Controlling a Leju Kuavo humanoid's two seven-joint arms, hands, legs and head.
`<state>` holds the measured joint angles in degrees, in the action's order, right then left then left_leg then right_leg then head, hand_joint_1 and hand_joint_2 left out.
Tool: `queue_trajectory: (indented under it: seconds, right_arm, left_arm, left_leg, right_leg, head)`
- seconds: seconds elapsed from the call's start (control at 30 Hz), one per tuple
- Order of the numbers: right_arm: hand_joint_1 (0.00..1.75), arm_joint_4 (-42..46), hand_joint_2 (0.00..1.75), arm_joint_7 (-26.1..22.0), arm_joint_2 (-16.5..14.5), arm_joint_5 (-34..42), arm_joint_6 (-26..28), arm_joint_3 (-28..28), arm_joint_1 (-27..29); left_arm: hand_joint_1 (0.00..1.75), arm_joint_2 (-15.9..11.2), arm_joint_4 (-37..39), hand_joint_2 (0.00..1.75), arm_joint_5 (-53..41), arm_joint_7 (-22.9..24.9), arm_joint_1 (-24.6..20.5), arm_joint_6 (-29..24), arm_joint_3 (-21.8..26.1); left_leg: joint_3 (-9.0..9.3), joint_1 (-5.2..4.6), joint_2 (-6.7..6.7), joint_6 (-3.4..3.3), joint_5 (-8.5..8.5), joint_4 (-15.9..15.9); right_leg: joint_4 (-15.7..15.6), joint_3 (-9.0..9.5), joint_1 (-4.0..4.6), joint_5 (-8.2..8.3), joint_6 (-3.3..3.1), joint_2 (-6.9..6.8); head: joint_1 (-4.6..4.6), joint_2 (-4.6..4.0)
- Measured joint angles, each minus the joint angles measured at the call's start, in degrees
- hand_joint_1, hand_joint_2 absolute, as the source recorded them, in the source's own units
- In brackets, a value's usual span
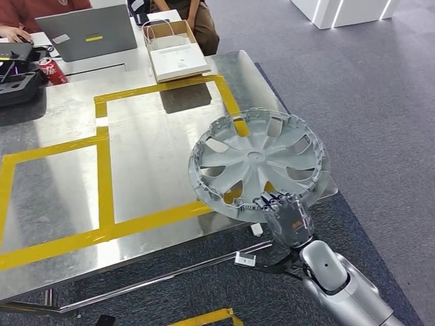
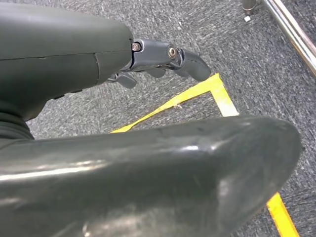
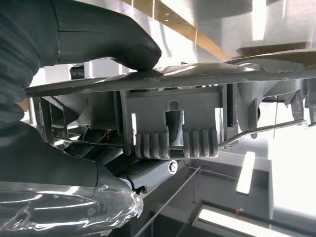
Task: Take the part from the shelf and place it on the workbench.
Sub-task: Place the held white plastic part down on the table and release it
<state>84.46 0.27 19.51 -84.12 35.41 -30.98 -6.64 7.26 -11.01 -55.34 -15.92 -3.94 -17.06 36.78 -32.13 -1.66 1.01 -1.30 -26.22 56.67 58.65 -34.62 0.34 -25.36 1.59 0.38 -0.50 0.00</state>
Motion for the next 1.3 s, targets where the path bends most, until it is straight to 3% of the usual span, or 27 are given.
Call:
queue_trajectory:
  seconds: [0.37, 0.93, 1.07, 1.23, 1.3]
  right_arm:
    - [1.75, -4.9, 1.75, -1.2, -2.0, 0.7, -0.2, -1.7, -4.4]
    - [1.75, -7.2, 1.75, -1.3, -2.3, 1.0, -0.2, -3.2, -4.9]
    - [0.0, -7.3, 0.0, -1.2, -2.3, 1.0, -0.2, -3.2, -5.0]
    - [0.0, -7.3, 0.0, -1.2, -2.3, 1.1, -0.1, -3.3, -5.1]
    - [0.0, -7.3, 0.0, -1.1, -2.3, 1.2, -0.1, -3.3, -5.1]
  left_arm:
    - [0.0, 0.0, 0.0, 0.0, -0.8, 0.8, -0.4, 1.1, -0.1]
    - [0.0, 0.0, 0.0, 0.0, -1.5, 0.9, -0.4, 1.8, -0.1]
    - [0.0, 0.0, 0.0, 1.75, -1.8, 1.1, -0.4, 1.4, -0.1]
    - [0.0, 0.0, 0.0, 1.75, -2.7, 2.4, -0.4, 0.4, -0.5]
    - [0.0, 0.0, 0.0, 0.87, -2.5, 3.0, -0.4, -0.1, -0.5]
  left_leg:
    - [-0.01, -0.01, 0.0, -0.07, 0.04, 0.0]
    - [-0.04, -0.05, 0.0, -0.07, 0.04, 0.0]
    - [-0.03, -0.05, 0.0, -0.07, 0.04, 0.0]
    - [-0.02, -0.06, 0.0, -0.07, 0.04, 0.0]
    - [-0.01, -0.06, 0.0, -0.07, 0.04, 0.0]
  right_leg:
    - [0.0, -0.01, -0.01, 0.03, 0.05, -0.01]
    - [0.0, -0.02, -0.06, 0.04, 0.07, -0.01]
    - [0.0, -0.02, -0.06, 0.05, 0.07, 0.0]
    - [0.0, -0.02, -0.06, 0.05, 0.07, 0.0]
    - [0.0, -0.02, -0.06, 0.05, 0.07, 0.01]
  head:
    - [0.01, 0.0]
    - [0.0, 0.0]
    - [0.01, 0.0]
    - [0.0, 0.0]
    - [0.01, 0.0]
